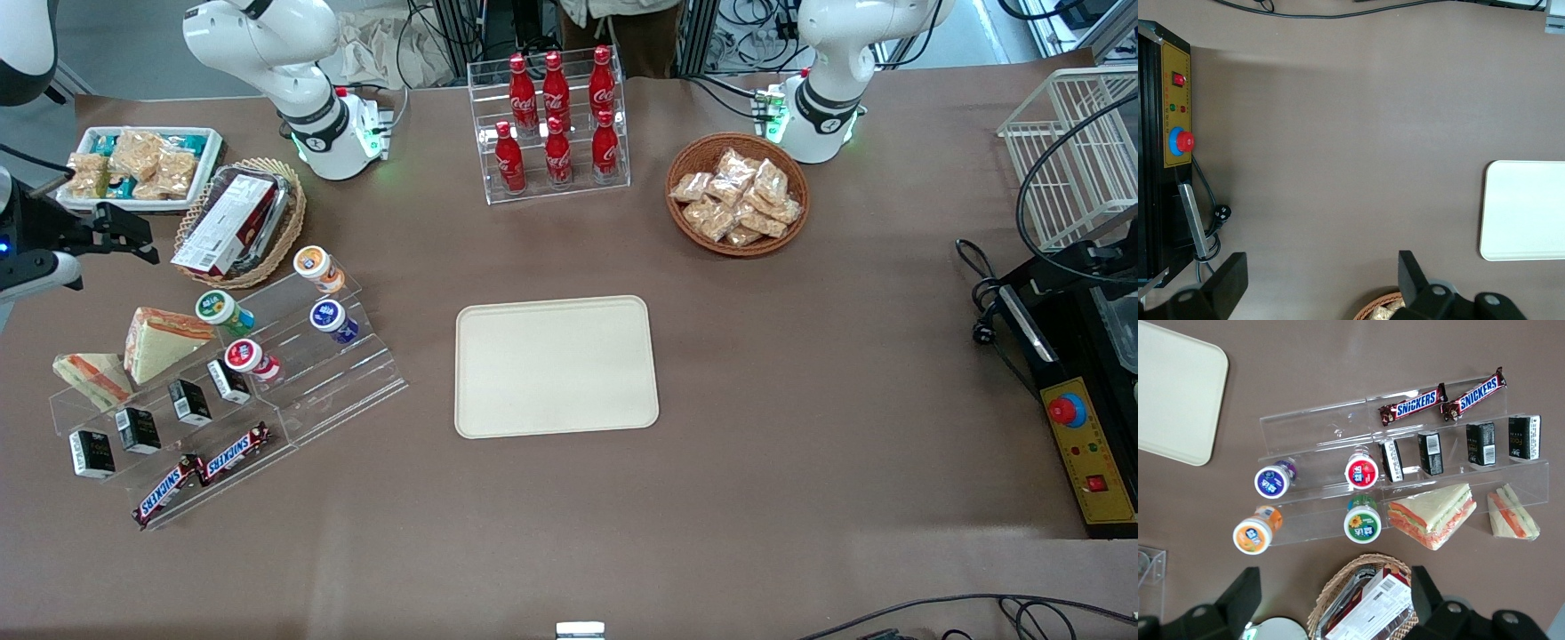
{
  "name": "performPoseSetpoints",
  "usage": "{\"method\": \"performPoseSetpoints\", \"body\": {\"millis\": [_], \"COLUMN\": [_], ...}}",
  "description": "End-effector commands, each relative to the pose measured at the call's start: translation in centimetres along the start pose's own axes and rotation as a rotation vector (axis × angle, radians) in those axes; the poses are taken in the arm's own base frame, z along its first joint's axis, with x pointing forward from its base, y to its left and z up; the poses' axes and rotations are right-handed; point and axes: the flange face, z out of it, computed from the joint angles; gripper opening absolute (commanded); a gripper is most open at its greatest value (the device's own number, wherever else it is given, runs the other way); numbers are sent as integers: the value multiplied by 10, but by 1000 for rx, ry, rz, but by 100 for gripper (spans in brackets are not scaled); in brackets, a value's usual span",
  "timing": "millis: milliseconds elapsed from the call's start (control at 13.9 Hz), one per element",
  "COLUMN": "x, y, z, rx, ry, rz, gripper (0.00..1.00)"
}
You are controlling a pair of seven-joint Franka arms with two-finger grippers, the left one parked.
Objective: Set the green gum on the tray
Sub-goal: 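Move the right gripper over the green gum bottle on the rack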
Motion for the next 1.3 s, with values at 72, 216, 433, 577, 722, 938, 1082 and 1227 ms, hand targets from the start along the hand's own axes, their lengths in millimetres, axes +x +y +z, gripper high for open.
{"method": "performPoseSetpoints", "body": {"millis": [72, 216, 433, 577, 722, 938, 1082, 1227], "x": [-50, -60, -64, -64, -64, -66, -68, -71], "y": [-1, 1, 13, 13, 10, 10, 10, 8], "z": [42, 69, 112, 136, 162, 187, 201, 214], "rx": [19, 29, 29, 19, 12, 1, -1, -4], "ry": [65, 61, 72, 87, 100, 122, 127, 132], "rz": [-62, -66, -63, -61, -61, -57, -52, -52], "gripper": [100, 100, 100, 100, 100, 100, 100, 100]}}
